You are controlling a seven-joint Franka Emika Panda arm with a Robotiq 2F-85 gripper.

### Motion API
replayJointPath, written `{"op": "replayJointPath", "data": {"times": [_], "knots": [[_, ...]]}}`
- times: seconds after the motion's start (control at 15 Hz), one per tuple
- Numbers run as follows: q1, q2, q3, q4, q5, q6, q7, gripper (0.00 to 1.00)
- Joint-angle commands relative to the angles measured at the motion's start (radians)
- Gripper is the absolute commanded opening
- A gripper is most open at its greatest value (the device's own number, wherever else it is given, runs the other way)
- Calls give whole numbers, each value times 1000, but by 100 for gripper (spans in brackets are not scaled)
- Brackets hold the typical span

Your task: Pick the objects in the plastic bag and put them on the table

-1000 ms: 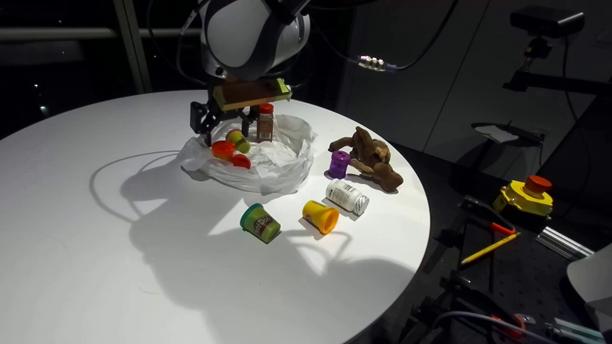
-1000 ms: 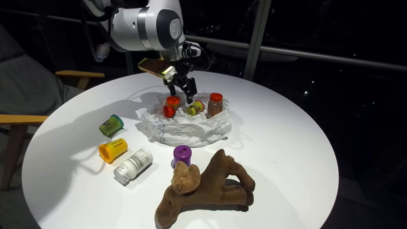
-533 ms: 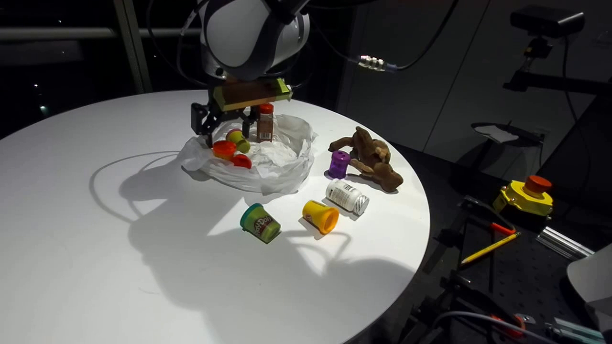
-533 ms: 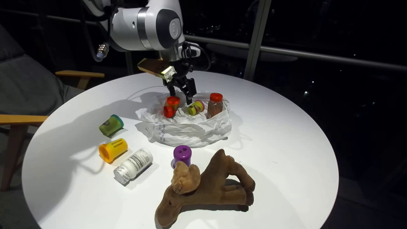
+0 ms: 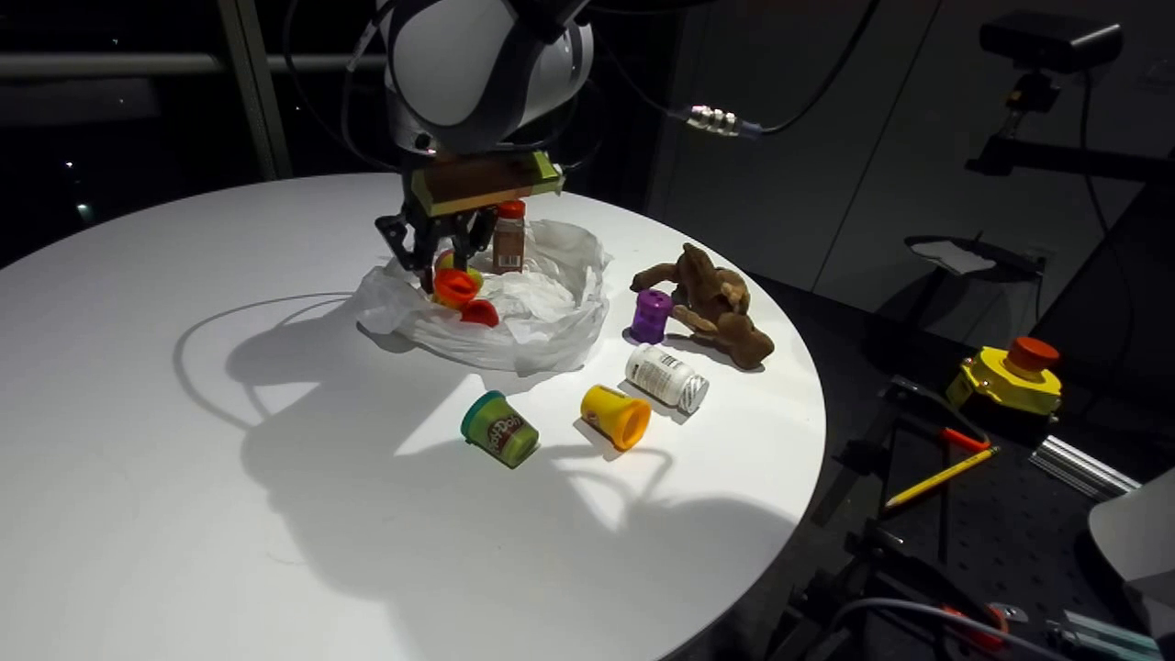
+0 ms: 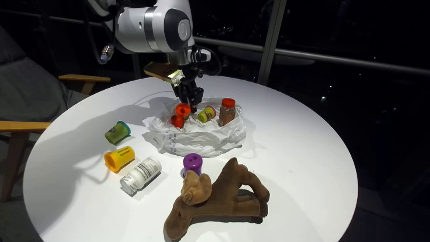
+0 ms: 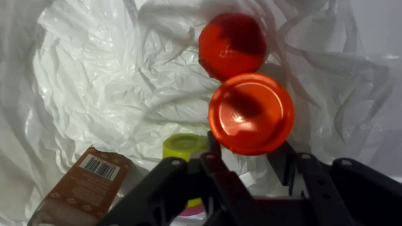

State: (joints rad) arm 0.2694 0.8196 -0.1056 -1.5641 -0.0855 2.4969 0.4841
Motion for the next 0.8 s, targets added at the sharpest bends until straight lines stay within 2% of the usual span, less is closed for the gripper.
{"op": "replayJointPath", "data": {"times": [0.0, 0.07, 0.13, 0.2, 0.27, 0.6, 0.73], "knots": [[-12, -28, 21, -2, 32, -48, -10, 14], [-11, 16, 4, -2, 24, -10, 9, 39], [-4, 20, -5, 1, 18, -16, 20, 51], [-6, 25, -4, 0, 20, -10, 19, 51], [-6, 28, -5, -3, 20, 4, 20, 56], [2, 53, -25, 4, 14, 19, 43, 94], [1, 51, -24, 0, 16, 24, 44, 100]]}}
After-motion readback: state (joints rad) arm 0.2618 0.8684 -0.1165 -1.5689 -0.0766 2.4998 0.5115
